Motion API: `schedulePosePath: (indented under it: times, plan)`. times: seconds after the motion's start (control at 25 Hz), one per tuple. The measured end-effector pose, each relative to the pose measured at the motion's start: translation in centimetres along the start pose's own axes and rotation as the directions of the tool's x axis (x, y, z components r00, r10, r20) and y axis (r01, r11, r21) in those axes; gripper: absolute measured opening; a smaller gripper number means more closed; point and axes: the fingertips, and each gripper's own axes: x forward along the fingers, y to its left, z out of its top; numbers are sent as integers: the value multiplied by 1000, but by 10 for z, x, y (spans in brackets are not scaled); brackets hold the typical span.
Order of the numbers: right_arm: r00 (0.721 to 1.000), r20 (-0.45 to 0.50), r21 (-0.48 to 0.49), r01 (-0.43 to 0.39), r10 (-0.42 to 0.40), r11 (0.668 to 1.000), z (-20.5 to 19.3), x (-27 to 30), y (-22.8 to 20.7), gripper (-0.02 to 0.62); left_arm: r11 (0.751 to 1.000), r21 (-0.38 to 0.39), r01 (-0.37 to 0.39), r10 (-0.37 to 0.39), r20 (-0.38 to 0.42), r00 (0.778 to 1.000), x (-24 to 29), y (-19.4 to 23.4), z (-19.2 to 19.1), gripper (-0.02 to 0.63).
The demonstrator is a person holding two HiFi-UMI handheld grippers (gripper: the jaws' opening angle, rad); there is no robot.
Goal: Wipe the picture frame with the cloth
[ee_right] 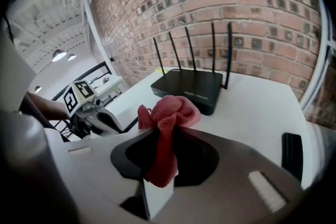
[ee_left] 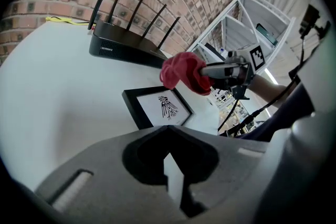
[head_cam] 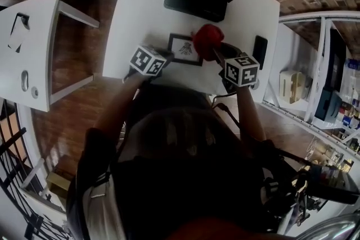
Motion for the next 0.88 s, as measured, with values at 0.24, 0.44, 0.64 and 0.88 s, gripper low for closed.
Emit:
schedulePosePath:
  times: [0.24,0.44,0.64,0.88]
  plan:
    - [981,-70,-240,-192,180,951,41,47,89,77,1000,0,-3,3,11,1000,0,0,1,0]
    - [982,-130,-331,-171,135,928,41,89,108,77,1000,-1,-9,9,13,1000,1,-2,1,2]
    - [981,-184,-408,-135,64,903,23,119,104,78,1000,-5,-20,20,29,999,0,-1,1,2]
    - [972,-235,-477,-132,19,869,22,134,110,78,1000,2,-20,20,22,1000,-3,1,1,2]
